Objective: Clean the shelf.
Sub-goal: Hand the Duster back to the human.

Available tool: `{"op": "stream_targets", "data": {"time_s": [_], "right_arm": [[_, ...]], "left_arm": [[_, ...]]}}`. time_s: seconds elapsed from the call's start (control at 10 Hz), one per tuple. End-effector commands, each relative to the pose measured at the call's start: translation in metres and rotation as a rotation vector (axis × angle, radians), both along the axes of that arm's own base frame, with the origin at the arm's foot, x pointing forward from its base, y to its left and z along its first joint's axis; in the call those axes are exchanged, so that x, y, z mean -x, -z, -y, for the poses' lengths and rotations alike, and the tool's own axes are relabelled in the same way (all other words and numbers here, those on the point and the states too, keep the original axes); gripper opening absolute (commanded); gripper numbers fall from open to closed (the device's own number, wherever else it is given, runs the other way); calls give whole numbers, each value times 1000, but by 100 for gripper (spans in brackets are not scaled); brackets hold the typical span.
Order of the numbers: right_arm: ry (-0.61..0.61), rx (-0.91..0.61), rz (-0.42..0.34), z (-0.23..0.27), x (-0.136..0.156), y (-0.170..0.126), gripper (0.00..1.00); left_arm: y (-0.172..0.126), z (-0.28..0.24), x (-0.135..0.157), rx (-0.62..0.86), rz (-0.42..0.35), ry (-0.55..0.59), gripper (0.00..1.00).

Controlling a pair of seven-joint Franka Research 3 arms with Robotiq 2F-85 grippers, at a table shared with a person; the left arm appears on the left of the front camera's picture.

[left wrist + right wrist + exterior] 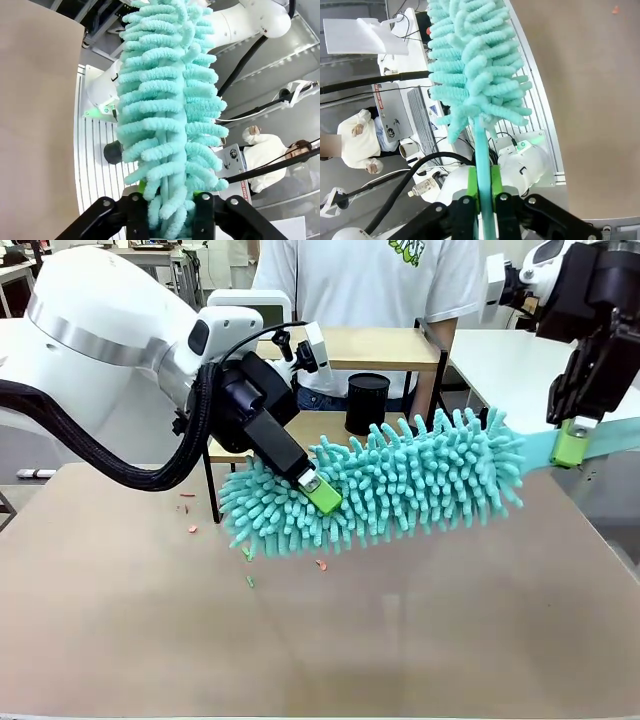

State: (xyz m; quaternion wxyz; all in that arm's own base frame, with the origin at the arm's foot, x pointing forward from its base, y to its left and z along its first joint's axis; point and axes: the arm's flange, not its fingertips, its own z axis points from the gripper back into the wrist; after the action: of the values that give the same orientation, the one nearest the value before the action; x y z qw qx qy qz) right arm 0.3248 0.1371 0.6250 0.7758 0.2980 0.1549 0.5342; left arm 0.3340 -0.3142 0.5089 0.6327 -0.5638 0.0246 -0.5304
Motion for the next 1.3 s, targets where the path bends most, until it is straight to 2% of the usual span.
{"op": "stream_targets", "data": {"time_s": [0.0, 0.2, 0.3, 0.4, 0.5, 0.6, 0.7, 0.8, 0.9, 1.0, 1.2], "right_arm": [[4, -19, -5, -1, 3, 3, 12], [4, -17, -15, -4, 1, 6, 12], [8, -17, -22, -4, 2, 6, 50], [12, -18, -22, -2, 2, 6, 72], [40, -34, -23, 3, 2, 6, 100], [140, -102, -26, 13, -1, 6, 100], [328, -208, -35, 30, -8, 11, 100], [549, -377, -41, 56, -14, 23, 96], [797, -567, -38, 89, -21, 44, 100], [1096, -637, 18, 127, -22, 85, 100], [1467, -797, -114, 175, -13, 194, 100]], "left_arm": [[4, -2, 3, 23, 21, 19, 0], [3, -2, 4, 18, 33, 17, 0], [3, -3, 3, 14, 36, 16, 0], [3, -3, 3, 10, 39, 17, 0], [4, -2, 4, -3, 43, 26, 0], [4, -1, 5, -16, 54, 31, 0], [4, -1, 5, -21, 57, 36, 0], [4, -1, 5, -24, 60, 39, 0], [3, -2, 5, -27, 59, 45, 0], [3, -2, 4, -25, 55, 47, 0], [4, -4, 3, -10, 51, 54, 0]]}}
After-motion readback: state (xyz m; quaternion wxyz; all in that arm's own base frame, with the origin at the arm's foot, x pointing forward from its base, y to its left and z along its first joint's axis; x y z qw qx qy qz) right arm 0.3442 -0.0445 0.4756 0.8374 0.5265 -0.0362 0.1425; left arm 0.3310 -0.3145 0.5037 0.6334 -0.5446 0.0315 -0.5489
